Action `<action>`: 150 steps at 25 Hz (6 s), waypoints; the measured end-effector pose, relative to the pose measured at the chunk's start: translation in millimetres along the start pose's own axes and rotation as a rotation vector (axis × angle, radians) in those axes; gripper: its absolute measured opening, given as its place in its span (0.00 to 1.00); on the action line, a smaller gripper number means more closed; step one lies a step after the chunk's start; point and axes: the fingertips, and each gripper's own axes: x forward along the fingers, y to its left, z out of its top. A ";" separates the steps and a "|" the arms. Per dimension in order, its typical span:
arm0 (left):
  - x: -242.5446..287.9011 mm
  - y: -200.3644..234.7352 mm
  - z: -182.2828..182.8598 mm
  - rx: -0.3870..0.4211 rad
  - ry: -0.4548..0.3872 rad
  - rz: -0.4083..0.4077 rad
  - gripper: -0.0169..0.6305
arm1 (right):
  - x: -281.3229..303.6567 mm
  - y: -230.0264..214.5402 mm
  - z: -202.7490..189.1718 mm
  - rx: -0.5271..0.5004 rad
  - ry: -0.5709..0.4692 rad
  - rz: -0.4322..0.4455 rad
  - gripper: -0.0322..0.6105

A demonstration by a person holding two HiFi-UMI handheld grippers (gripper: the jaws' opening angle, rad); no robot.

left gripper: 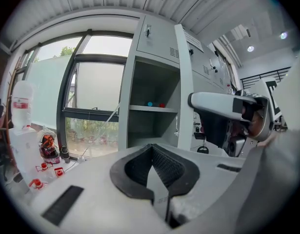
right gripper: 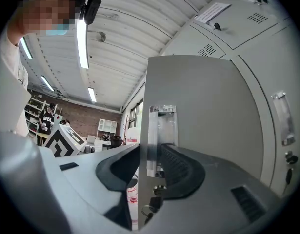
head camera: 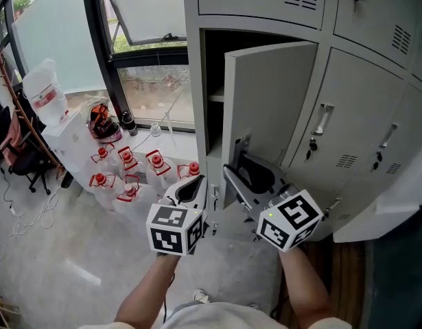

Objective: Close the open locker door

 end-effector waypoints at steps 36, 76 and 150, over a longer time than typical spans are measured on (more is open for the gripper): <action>1.2 93.2 16.8 0.028 -0.024 -0.068 0.04 | 103.8 -43.3 -16.5 -0.092 0.077 -0.357 0.26; 36.3 142.3 29.8 0.016 -0.023 -0.018 0.04 | 151.5 -96.6 -26.7 -0.093 0.089 -0.413 0.12; -52.7 -181.1 13.3 0.062 -0.038 -0.158 0.04 | -197.5 -12.9 -4.0 -0.060 0.147 -0.431 0.06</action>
